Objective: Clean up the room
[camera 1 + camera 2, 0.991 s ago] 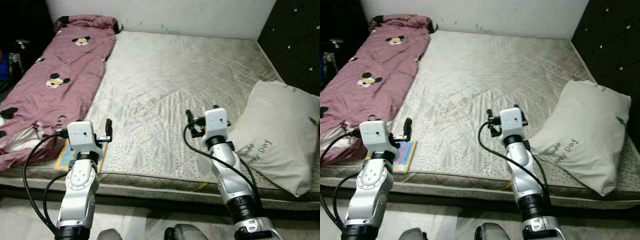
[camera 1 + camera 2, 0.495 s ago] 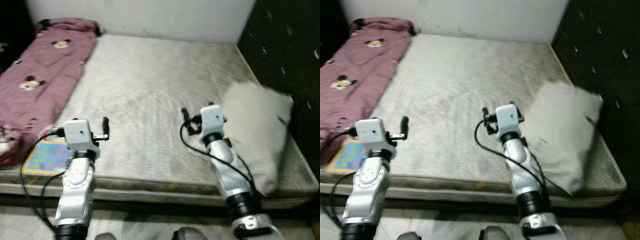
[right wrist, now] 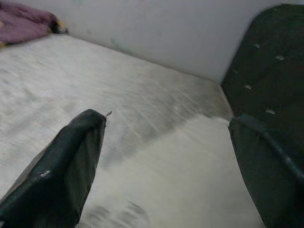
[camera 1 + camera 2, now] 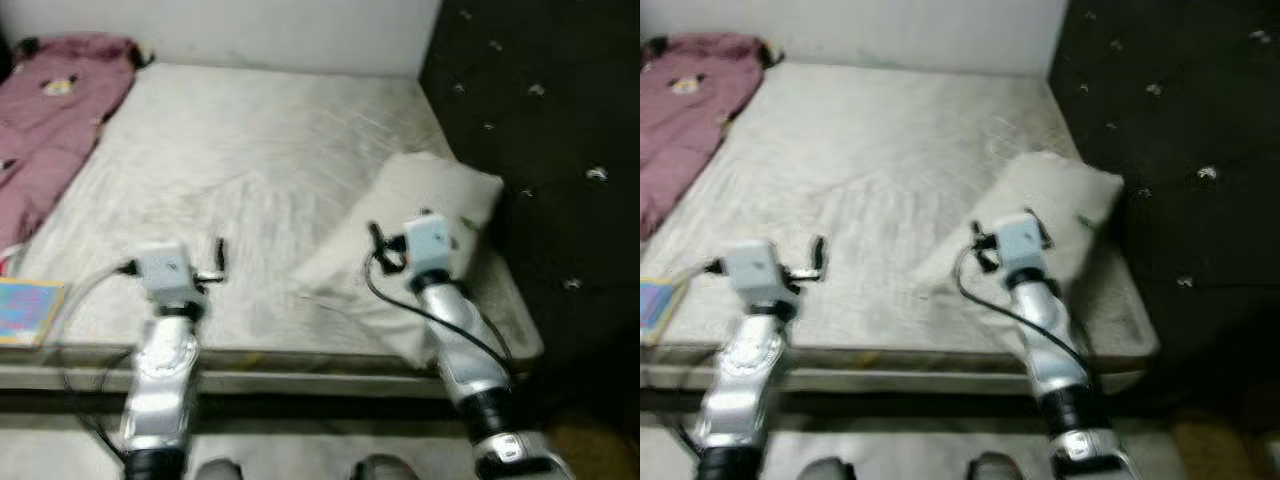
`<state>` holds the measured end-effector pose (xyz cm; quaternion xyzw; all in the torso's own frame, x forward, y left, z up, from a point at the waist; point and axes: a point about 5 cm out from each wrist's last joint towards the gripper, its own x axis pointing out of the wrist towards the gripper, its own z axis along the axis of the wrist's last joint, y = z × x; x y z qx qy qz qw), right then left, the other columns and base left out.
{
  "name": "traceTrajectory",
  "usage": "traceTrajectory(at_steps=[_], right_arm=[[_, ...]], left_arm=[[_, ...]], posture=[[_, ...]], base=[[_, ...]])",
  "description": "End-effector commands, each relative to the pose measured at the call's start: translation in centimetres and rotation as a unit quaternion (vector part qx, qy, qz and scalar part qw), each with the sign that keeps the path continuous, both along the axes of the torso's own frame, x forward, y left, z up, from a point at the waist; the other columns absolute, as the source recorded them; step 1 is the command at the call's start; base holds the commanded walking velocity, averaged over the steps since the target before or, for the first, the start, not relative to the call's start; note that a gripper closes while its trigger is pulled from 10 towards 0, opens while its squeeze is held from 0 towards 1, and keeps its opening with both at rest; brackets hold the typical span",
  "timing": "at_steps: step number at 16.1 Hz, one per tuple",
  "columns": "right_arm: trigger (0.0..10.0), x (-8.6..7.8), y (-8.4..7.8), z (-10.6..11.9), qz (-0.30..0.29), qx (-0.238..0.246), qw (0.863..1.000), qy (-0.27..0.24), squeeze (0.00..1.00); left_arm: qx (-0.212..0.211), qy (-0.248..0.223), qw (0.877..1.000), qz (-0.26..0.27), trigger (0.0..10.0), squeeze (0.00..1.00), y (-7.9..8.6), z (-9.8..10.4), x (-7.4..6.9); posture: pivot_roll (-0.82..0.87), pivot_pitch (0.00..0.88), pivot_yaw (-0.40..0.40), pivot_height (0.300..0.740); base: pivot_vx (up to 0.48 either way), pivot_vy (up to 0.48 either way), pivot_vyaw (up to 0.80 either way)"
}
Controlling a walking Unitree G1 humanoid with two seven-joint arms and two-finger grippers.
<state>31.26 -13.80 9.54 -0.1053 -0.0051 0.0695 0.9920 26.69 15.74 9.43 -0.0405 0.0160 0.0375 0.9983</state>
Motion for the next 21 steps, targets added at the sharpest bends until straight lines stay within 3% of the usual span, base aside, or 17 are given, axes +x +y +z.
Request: traceTrajectory(at_steps=[1, 9, 21], right_arm=[[10.0, 0.33, 0.49, 0.64, 0.007, 0.008, 1.0, -0.009, 0.0], [10.0, 0.49, 0.4, 0.72, 0.006, 0.012, 1.0, -0.008, 0.0], [10.0, 0.61, 0.49, 0.75, 0.012, 0.011, 1.0, -0.008, 0.0]], left_arm=[[-0.001, -0.012, 1.0, 0.009, 10.0, 0.0, 0.86, 0.46, 0.17], [-0.004, -0.021, 1.0, -0.004, 10.0, 0.0, 0.61, 0.72, 0.39], [-0.008, -0.015, 1.0, -0.008, 10.0, 0.0, 0.46, 0.5, 0.49]], posture=[[-0.07, 0.0, -0.03, 0.74], [-0.07, 0.0, -0.029, 0.74], [-0.07, 0.0, -0.03, 0.74]], base=[[0.0, 0.0, 0.0], [0.0, 0.0, -0.12], [0.269, 0.0, 0.0]])
